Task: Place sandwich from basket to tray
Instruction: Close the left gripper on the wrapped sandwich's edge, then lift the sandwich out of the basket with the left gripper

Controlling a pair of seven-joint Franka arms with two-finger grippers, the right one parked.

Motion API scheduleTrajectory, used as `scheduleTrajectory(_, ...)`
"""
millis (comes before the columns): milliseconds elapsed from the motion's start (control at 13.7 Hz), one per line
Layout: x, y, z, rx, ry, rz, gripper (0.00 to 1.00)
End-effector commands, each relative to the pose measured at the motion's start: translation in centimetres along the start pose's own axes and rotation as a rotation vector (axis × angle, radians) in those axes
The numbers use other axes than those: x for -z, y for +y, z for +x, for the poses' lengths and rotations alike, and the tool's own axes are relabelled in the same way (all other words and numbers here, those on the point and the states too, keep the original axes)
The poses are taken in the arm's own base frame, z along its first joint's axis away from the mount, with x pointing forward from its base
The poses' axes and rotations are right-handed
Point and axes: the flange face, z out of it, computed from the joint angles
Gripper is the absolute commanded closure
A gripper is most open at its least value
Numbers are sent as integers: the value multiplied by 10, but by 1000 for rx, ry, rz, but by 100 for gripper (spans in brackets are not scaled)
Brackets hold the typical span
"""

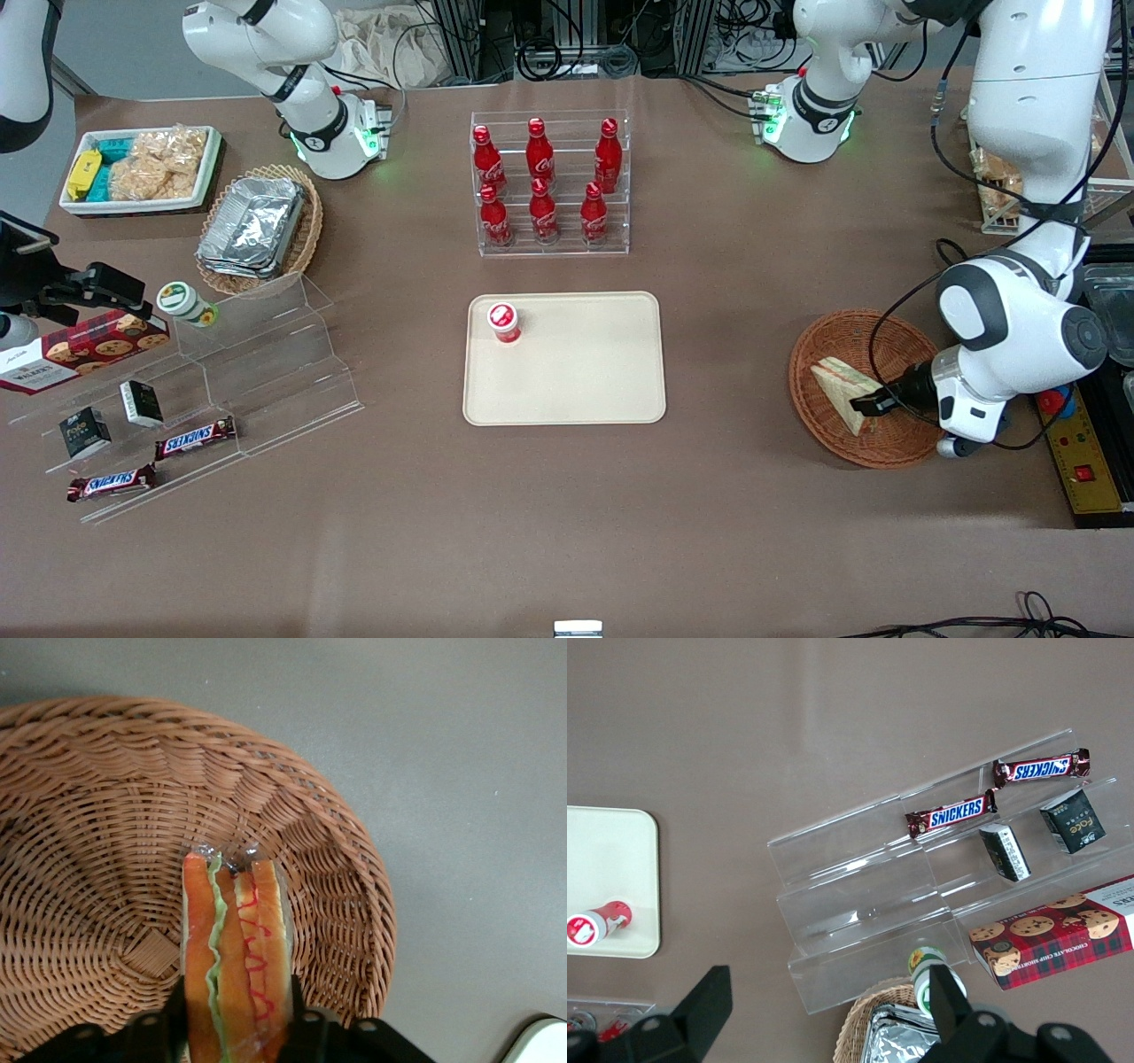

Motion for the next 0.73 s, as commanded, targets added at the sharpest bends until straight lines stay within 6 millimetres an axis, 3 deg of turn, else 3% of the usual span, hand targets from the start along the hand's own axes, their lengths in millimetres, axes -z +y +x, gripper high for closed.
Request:
scheduleTrajectory(0, 41, 15, -5, -79, 24, 37, 91)
scheduleTrajectory(146, 94, 31, -11, -155, 13, 88, 92)
scheduleTrajectory(365, 190, 58, -28, -249, -29, 193, 94)
scheduleTrajectory(510, 246, 79, -52, -287, -47, 230, 94)
scheduleTrajectory(656, 289, 100, -85, -318, -51, 245, 94)
